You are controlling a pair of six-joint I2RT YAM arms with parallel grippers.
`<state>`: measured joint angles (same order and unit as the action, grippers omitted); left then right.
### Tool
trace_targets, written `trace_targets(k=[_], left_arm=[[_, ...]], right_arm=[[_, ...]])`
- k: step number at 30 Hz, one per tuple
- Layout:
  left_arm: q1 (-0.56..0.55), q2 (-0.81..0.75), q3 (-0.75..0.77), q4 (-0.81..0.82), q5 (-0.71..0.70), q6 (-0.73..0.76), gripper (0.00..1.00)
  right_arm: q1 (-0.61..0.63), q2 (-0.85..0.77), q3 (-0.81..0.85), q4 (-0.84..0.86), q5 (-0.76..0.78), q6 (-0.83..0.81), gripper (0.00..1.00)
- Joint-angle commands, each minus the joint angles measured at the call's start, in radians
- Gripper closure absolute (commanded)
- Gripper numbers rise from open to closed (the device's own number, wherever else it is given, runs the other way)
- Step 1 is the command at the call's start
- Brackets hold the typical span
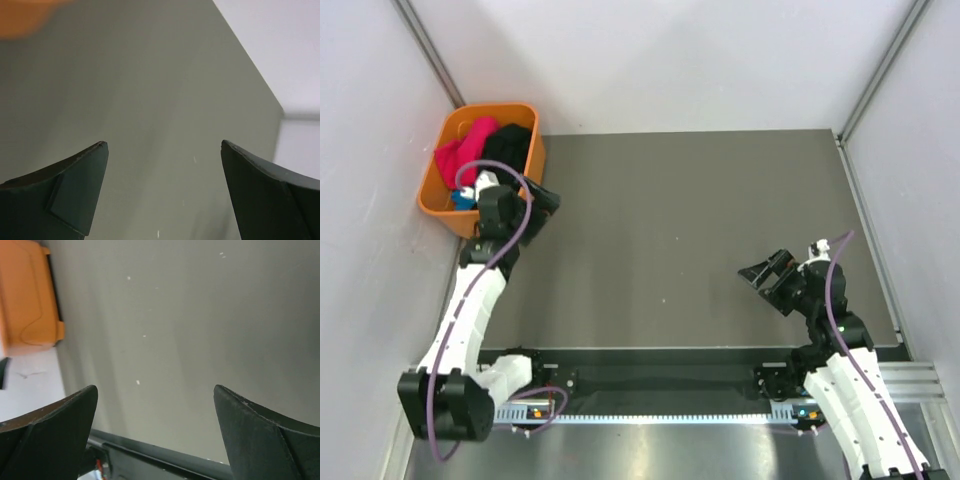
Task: Fold and stack the t-shirts
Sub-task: Grab the tshirt from the pile
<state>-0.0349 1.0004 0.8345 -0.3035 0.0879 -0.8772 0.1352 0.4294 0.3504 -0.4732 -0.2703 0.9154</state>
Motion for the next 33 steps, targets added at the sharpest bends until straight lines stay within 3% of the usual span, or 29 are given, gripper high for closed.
trace_targets(k=[1, 5, 7, 8, 11, 12, 14, 17, 20, 23, 25, 29, 31, 33], left_arm=[[0.01, 0.088, 0.176, -0.204, -0.315, 0.033, 0.01], [0.027, 0.19, 0.328, -0.218, -0.532, 0.101, 0.01], [0.064, 0.237, 0.365, -0.155, -0.501, 0.212, 0.01], [0.091, 0.266, 0.429, -0.14, -0.463, 0.322, 0.01], [0.128, 0.404, 0.579, -0.149, -0.376, 0.452, 0.01], [0.135, 0.468, 0.621, -0.189, -0.429, 0.457, 0.01], [0.187, 0.521, 0.704, -0.187, -0.383, 0.471, 0.05], [0.297, 0.61, 0.773, -0.155, -0.202, 0.433, 0.13], [0.407, 0.771, 0.859, -0.137, 0.04, 0.34, 0.1], [0.452, 0.857, 0.867, 0.036, 0.249, 0.281, 0.09], [0.454, 0.894, 0.893, 0.116, 0.294, 0.259, 0.1], [0.455, 0.98, 0.946, 0.124, 0.263, 0.238, 0.13], [0.455, 1.009, 0.977, 0.124, 0.269, 0.216, 0.21], [0.455, 1.029, 0.977, 0.141, 0.283, 0.202, 0.23]], right_arm=[[0.0, 0.022, 0.1, -0.102, 0.06, -0.111, 0.0], [0.0, 0.074, 0.211, -0.18, 0.092, -0.176, 0.0], [-0.002, 0.091, 0.244, -0.192, 0.095, -0.217, 0.0], [-0.002, 0.103, 0.262, -0.199, 0.101, -0.236, 0.0], [0.0, 0.124, 0.311, -0.209, 0.146, -0.271, 0.0], [0.0, 0.127, 0.324, -0.209, 0.157, -0.277, 0.0], [0.0, 0.152, 0.337, -0.209, 0.181, -0.289, 0.0], [-0.002, 0.184, 0.36, -0.206, 0.213, -0.308, 0.0], [0.0, 0.224, 0.392, -0.2, 0.25, -0.309, 0.0], [-0.005, 0.264, 0.41, -0.176, 0.266, -0.302, 0.0], [-0.006, 0.291, 0.412, -0.142, 0.264, -0.288, 0.0], [-0.009, 0.341, 0.403, -0.099, 0.266, -0.26, 0.0], [-0.016, 0.371, 0.4, -0.076, 0.29, -0.253, 0.0], [-0.019, 0.391, 0.406, -0.064, 0.289, -0.247, 0.0]])
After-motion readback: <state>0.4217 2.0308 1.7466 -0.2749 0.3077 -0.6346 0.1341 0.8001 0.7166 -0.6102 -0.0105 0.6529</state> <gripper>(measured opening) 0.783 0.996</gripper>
